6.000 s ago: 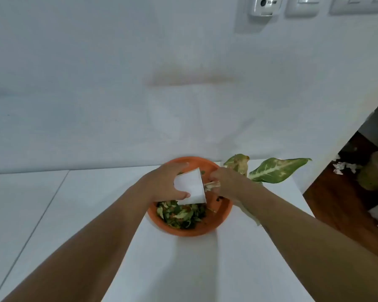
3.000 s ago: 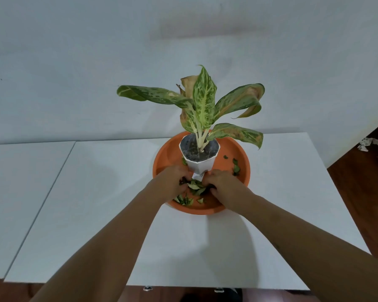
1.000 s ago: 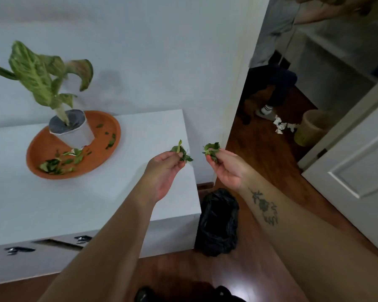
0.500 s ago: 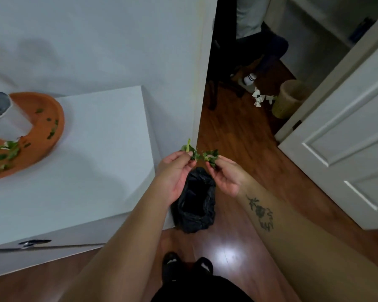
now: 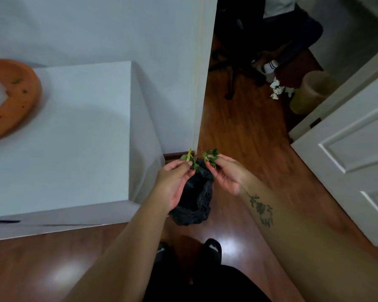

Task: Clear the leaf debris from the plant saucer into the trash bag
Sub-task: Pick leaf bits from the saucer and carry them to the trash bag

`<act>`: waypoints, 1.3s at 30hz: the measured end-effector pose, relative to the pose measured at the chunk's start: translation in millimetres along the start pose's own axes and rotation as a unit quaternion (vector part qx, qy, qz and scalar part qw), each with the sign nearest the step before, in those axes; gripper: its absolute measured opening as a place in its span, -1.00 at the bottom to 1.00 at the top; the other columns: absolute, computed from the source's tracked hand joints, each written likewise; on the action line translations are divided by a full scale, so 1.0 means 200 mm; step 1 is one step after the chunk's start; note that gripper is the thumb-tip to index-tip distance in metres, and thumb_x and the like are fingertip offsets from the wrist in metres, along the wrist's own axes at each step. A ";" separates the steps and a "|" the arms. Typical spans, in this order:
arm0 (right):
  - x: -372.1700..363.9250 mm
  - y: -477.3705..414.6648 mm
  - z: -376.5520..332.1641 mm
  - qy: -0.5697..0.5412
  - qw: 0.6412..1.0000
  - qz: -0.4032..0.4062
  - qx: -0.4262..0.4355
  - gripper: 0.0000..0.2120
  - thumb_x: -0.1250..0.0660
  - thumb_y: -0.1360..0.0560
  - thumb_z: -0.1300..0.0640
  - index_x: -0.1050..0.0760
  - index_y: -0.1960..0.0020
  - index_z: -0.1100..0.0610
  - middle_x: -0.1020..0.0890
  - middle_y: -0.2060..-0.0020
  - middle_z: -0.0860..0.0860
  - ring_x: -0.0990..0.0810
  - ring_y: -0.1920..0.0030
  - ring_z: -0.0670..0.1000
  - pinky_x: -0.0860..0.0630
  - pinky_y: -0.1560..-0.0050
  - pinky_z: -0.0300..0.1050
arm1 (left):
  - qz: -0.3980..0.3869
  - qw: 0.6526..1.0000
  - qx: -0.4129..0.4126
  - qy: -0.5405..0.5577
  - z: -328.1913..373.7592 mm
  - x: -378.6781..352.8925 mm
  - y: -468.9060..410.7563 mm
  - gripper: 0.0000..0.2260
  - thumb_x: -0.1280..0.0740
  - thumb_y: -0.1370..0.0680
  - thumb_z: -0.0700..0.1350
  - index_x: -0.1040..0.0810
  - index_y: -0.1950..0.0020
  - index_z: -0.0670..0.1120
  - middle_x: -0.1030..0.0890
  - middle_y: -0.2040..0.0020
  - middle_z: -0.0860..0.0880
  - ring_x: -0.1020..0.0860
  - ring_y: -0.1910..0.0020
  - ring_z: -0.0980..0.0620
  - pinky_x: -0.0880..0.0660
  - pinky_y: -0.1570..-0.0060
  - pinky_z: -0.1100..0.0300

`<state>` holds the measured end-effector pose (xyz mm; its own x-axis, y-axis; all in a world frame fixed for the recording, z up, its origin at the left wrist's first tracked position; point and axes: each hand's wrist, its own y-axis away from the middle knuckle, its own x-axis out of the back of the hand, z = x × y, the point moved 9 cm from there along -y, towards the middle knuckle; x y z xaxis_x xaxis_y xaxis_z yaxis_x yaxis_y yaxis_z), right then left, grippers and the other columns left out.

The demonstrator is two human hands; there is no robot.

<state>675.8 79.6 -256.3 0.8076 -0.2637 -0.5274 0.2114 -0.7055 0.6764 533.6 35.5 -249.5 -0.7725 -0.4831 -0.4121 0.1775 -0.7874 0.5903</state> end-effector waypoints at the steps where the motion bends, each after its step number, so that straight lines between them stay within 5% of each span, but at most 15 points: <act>1: 0.04 -0.05 0.01 0.008 1.000 -0.001 -0.006 -0.89 -0.24 -0.53 0.40 -0.55 0.08 0.36 -0.64 0.17 0.16 -0.69 0.28 -0.06 -0.64 0.22 -0.29 | 0.009 1.000 0.002 -0.006 -0.06 0.02 -0.04 -0.92 -0.36 -0.52 -0.37 -0.60 0.16 -0.26 -0.62 0.17 -0.17 -0.60 0.18 0.01 -0.58 0.21 0.28; 10: 0.44 -0.52 0.29 0.057 0.997 0.022 -0.057 -0.86 -0.28 -0.50 0.42 -0.58 0.17 0.31 -0.70 0.32 0.10 -0.69 0.30 -0.07 -0.64 0.25 -0.29 | 0.078 0.993 0.033 -0.082 -0.52 0.27 -0.41 -0.96 -0.35 -0.53 -0.37 -0.59 0.09 -0.30 -0.62 0.20 -0.15 -0.60 0.22 0.02 -0.59 0.18 0.28; 18: 0.80 -1.06 0.65 0.185 0.978 0.079 -0.063 -0.88 -0.23 -0.54 0.41 -0.53 0.00 0.34 -0.60 0.07 0.22 -0.59 0.11 0.04 -0.62 0.28 -0.30 | 0.138 0.973 0.087 -0.165 -1.02 0.58 -0.84 -0.91 -0.36 -0.53 -0.34 -0.61 0.15 -0.22 -0.62 0.17 -0.15 -0.61 0.21 0.01 -0.57 0.24 0.30; 26: 0.98 -1.40 0.88 0.401 0.906 0.101 -0.088 -0.53 -0.31 -0.51 0.25 -0.35 -0.40 0.09 -0.54 -0.13 0.09 -0.57 0.03 0.04 -0.53 0.19 -0.14 | 0.115 0.904 0.087 -0.401 -1.29 0.79 -1.13 -0.64 -0.43 -0.51 -0.25 -0.47 -0.29 -0.19 -0.53 -0.09 -0.08 -0.54 -0.07 -0.03 -0.48 -0.08 0.15; 29: 1.01 -1.42 0.83 0.462 0.877 0.130 -0.041 -0.78 -0.30 -0.51 0.22 -0.53 -0.14 0.10 -0.61 0.02 0.11 -0.59 0.05 0.11 -0.58 0.03 0.01 | 0.138 0.898 0.059 -0.414 -1.25 0.81 -1.14 -0.96 -0.38 -0.55 -0.21 -0.57 0.02 -0.10 -0.60 0.06 -0.12 -0.56 0.06 -0.05 -0.52 0.01 0.10; 31: 0.96 -1.36 0.77 0.480 0.868 0.124 -0.018 -0.91 -0.30 -0.49 0.21 -0.57 0.11 0.06 -0.61 0.18 0.07 -0.59 0.10 0.13 -0.58 0.00 0.08 | 0.140 0.896 0.038 -0.419 -1.19 0.80 -1.10 -0.82 -0.34 -0.57 -0.22 -0.54 0.22 -0.03 -0.62 0.17 -0.12 -0.58 0.16 -0.09 -0.57 0.01 -0.01; 33: 0.89 -1.28 0.69 0.461 0.880 0.116 0.004 -0.83 -0.31 -0.49 0.23 -0.52 0.24 0.04 -0.60 0.26 0.06 -0.59 0.15 0.12 -0.59 -0.01 0.10 | 0.132 0.905 0.029 -0.404 -1.12 0.74 -1.04 -0.79 -0.32 -0.58 -0.24 -0.52 0.24 -0.02 -0.61 0.21 -0.09 -0.58 0.21 -0.07 -0.58 0.00 -0.05; 39: 0.46 -0.85 0.32 0.359 0.928 0.086 0.044 -0.86 -0.31 -0.51 0.29 -0.50 0.22 0.14 -0.58 0.29 0.07 -0.55 0.24 0.03 -0.58 0.10 -0.07 | 0.112 0.935 -0.017 -0.336 -0.68 0.37 -0.71 -0.82 -0.31 -0.59 -0.25 -0.54 0.19 -0.07 -0.62 0.21 -0.06 -0.60 0.23 -0.03 -0.60 0.07 0.06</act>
<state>679.1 132.9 -452.1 0.9906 0.1071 0.0849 0.0252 -0.7535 0.6570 534.5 60.1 -457.4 -0.9200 -0.2971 0.2557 0.3919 -0.7120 0.5826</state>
